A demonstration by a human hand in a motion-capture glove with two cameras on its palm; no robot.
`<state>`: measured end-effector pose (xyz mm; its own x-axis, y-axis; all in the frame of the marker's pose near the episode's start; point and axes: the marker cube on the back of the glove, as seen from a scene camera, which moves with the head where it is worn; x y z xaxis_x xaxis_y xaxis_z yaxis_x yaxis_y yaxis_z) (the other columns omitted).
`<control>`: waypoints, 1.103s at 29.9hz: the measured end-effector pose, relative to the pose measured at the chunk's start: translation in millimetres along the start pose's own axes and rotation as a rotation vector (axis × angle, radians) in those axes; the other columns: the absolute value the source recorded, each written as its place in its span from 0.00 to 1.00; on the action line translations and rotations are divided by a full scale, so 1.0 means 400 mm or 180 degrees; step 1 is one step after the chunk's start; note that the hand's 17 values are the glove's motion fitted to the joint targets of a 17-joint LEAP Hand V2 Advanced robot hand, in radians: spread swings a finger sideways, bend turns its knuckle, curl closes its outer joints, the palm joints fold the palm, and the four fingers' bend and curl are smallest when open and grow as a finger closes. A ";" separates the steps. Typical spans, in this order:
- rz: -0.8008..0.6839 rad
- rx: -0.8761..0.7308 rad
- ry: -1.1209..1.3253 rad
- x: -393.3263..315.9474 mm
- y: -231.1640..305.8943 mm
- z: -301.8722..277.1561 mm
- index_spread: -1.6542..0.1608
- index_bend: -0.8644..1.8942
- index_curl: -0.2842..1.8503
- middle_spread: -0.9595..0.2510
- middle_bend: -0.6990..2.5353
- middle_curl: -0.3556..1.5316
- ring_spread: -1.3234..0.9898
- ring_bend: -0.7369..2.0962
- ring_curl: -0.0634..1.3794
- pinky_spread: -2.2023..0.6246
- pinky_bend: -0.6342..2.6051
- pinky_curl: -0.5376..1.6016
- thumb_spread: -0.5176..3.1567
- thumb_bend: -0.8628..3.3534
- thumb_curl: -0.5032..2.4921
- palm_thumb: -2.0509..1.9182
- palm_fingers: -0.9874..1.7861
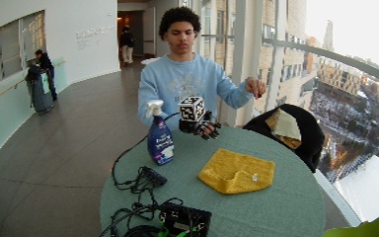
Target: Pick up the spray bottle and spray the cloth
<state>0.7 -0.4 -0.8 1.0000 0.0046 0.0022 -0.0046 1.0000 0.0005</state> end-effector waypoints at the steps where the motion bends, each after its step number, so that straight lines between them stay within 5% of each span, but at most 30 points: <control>1: 0.0005 0.0001 -0.0002 0.001 0.000 -0.001 0.79 0.37 0.15 0.76 0.33 0.23 0.57 0.37 0.09 0.82 0.29 0.28 0.25 0.28 0.20 0.63 0.57; 22: 0.0122 0.0044 0.0003 0.011 0.010 -0.026 0.67 0.37 0.23 0.73 0.32 0.33 0.57 0.37 0.20 0.86 0.28 0.36 0.44 0.27 0.24 0.67 0.55; 33: 0.0516 0.1087 -0.0326 0.005 0.182 -0.162 0.67 0.37 0.25 0.73 0.31 0.35 0.57 0.37 0.21 0.86 0.28 0.38 0.45 0.25 0.26 0.67 0.56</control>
<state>2.6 72.3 -65.5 0.9809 0.1453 0.1294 -0.1804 0.9285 0.3247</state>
